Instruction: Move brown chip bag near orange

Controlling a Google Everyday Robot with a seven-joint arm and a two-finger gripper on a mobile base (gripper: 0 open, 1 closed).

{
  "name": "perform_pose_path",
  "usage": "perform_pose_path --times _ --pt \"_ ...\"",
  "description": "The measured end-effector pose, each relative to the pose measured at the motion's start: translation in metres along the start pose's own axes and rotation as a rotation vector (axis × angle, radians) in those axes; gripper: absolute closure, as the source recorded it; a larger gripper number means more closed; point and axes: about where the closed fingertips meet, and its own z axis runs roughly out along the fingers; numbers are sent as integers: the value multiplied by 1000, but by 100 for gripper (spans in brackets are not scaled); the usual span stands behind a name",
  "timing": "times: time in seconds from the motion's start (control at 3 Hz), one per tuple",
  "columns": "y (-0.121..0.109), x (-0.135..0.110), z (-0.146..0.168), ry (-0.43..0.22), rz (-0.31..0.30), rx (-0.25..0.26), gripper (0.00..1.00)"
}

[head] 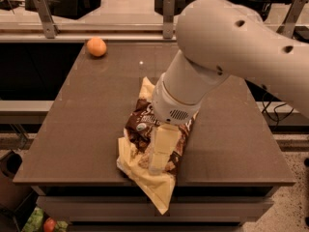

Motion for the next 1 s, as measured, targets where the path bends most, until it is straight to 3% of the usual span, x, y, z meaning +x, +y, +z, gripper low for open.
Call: perform_pose_path --times 0.33,0.67,1.0 --pt "-12 -6 21 -43 -35 27 0" --pt "-20 -13 31 -75 -57 41 18" --pt "-20 -13 30 -75 -57 41 42"
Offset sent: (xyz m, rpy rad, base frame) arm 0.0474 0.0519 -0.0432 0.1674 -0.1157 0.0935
